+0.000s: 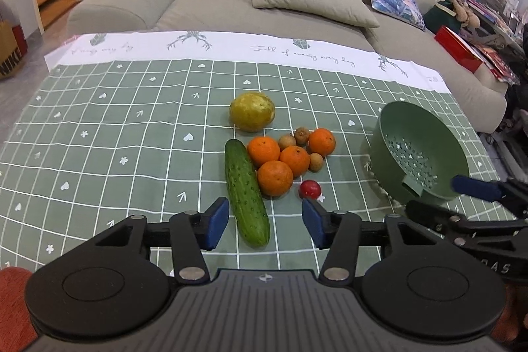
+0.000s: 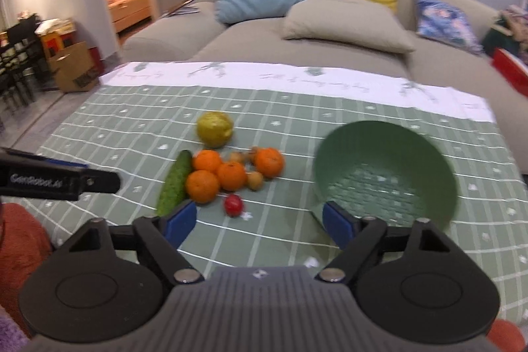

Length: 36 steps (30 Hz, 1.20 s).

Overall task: Organize fruits
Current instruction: 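Grasp the yellow pear with the right tool while the left tool grasps the cucumber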

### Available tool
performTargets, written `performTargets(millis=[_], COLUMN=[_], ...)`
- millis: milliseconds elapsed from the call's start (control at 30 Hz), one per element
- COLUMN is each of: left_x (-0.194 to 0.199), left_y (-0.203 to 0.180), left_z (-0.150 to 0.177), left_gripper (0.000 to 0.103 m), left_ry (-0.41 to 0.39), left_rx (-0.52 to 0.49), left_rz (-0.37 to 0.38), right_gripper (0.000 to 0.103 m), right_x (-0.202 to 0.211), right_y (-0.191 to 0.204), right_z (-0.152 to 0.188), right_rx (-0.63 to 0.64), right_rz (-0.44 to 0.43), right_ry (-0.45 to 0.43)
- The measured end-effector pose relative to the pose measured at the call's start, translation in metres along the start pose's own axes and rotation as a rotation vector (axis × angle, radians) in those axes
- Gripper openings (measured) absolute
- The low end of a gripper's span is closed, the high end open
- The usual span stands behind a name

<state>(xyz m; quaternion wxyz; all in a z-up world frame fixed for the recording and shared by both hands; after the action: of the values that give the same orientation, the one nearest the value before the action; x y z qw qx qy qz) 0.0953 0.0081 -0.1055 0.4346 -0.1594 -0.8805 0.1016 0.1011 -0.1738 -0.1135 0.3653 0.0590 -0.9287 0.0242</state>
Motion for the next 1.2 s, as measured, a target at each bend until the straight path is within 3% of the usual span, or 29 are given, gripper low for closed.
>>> performTargets(millis=[267,567,867,1200], left_x=[-0.035,-0.088,-0.119,-0.139], left_y=[0.024,0.059,0.078,0.081], left_z=[-0.009,-0.006,-0.017,-0.020], left_gripper=[0.053,0.053,0.052,0.040], left_ry=[0.044,0.137,0.166,0.234], left_rx=[0.063,0.226,0.310,0.319], left_rz=[0.020,0.029,0.015,0.036], right_gripper=[0.057,0.046,0.045,0.045], right_x=[-0.042,-0.091,-0.127,-0.163], right_y=[0.025,0.047,0.050,0.054], right_z=[-0.003,0.002,-0.005,-0.035], right_rx=[0.090,0.142,0.140,0.194], right_rz=[-0.068,-0.090,-0.083,-0.091], right_ry=[0.039,0.111,0.150,0.132])
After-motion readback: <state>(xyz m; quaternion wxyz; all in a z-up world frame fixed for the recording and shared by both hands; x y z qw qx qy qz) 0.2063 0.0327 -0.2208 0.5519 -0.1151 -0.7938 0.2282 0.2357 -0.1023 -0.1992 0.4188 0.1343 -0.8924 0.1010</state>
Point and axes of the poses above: each gripper's, at about its wrist camera, not at the fingertips, and x roughly against the way its jaws point, y to its left, z to its underside, the point moved 10 cm from there along -x, roughly the way its jaws point, and after that the axes turned 13 degrees about z, right-handed, at the moved point
